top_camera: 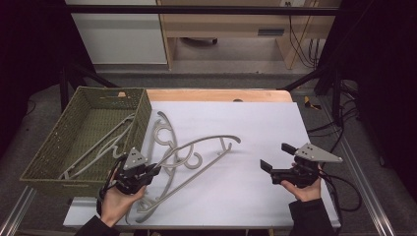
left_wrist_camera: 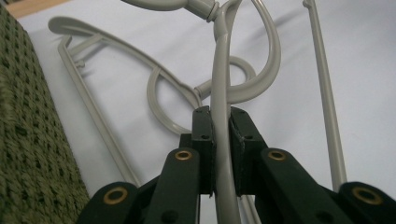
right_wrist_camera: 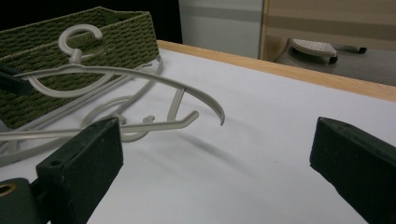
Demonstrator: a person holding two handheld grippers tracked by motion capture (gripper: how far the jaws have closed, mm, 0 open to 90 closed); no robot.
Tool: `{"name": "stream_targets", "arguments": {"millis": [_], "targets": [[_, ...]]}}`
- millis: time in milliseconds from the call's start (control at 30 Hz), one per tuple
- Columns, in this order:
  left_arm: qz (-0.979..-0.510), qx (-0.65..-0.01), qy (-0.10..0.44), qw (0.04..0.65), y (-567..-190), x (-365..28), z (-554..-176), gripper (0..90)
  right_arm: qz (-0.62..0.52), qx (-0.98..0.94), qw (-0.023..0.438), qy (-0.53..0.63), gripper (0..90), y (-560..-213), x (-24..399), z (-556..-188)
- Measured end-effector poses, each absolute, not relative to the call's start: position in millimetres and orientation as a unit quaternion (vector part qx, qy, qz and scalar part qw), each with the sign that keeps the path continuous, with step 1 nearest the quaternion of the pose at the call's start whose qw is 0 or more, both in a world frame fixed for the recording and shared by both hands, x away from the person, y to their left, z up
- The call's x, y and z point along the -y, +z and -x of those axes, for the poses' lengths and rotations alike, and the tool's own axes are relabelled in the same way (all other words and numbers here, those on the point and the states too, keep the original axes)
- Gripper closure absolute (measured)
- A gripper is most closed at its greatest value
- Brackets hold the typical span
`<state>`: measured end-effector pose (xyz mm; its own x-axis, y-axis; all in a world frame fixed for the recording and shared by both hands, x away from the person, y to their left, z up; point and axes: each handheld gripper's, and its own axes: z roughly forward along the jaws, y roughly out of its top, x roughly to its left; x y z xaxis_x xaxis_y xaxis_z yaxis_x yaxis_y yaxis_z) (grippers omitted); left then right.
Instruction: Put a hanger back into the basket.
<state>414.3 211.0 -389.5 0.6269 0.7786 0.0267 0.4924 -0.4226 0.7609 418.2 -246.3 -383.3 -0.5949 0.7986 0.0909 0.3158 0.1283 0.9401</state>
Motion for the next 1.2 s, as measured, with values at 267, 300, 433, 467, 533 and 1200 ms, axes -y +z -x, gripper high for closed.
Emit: {"name": "stream_targets", "arguments": {"millis": [267, 300, 433, 467, 533, 1200], "targets": [[-0.813, -0.379, 0.199, 0.395, -372, -217, -409, 81.9, -0.391, -0.717, 0.226, 0.531, 2.3, -384, 246, -419], [-0.813, -0.377, 0.201, 0.396, -369, -218, -409, 81.9, -0.393, -0.715, 0.226, 0.532, 2.3, -384, 246, -419], [-0.802, -0.376, 0.214, 0.411, -355, -225, -405, 81.9, -0.394, -0.714, 0.227, 0.532, 2.3, -383, 246, -419], [-0.801, -0.375, 0.218, 0.413, -352, -227, -405, 82.0, -0.394, -0.714, 0.228, 0.532, 2.3, -383, 247, -419], [-0.795, -0.376, 0.227, 0.419, -345, -231, -404, 82.0, -0.393, -0.715, 0.227, 0.532, 2.3, -383, 247, -419], [-0.764, -0.368, 0.298, 0.438, -285, -278, -432, 81.9, -0.397, -0.714, 0.229, 0.530, 2.2, -383, 247, -420]]}}
